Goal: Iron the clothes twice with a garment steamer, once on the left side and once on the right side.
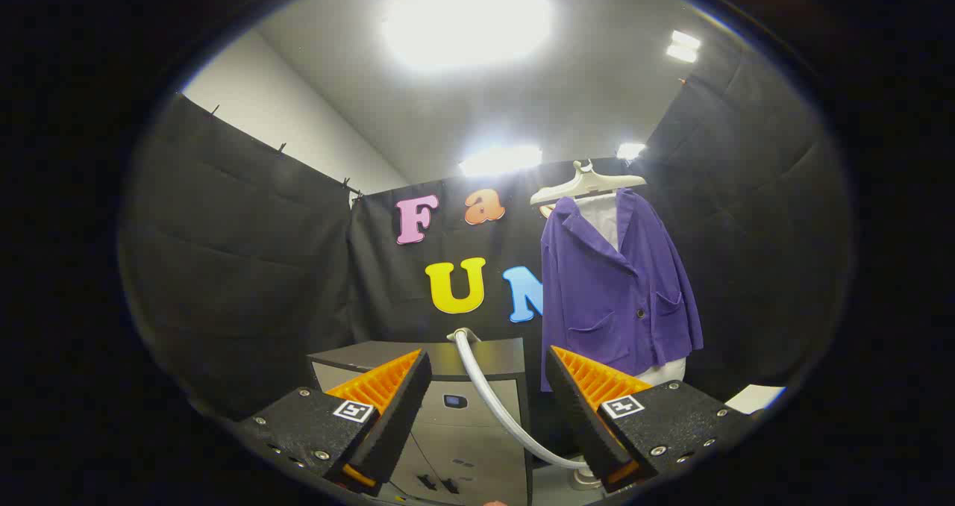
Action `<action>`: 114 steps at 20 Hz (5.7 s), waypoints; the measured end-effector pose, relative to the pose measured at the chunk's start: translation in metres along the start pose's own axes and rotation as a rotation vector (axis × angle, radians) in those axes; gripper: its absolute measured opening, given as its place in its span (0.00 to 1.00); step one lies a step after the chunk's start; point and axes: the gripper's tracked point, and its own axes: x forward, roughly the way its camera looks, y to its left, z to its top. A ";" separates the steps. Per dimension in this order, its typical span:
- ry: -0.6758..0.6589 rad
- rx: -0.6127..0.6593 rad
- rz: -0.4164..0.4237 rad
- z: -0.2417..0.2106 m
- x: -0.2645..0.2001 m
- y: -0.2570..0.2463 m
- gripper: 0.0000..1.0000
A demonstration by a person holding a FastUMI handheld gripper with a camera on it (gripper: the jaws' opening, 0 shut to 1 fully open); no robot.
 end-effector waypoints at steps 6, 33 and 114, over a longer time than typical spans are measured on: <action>-0.008 -0.007 -0.002 0.002 0.002 0.001 0.94; -0.026 -0.025 -0.007 0.007 0.011 0.018 0.95; 0.756 0.265 0.376 -0.020 0.307 0.006 0.39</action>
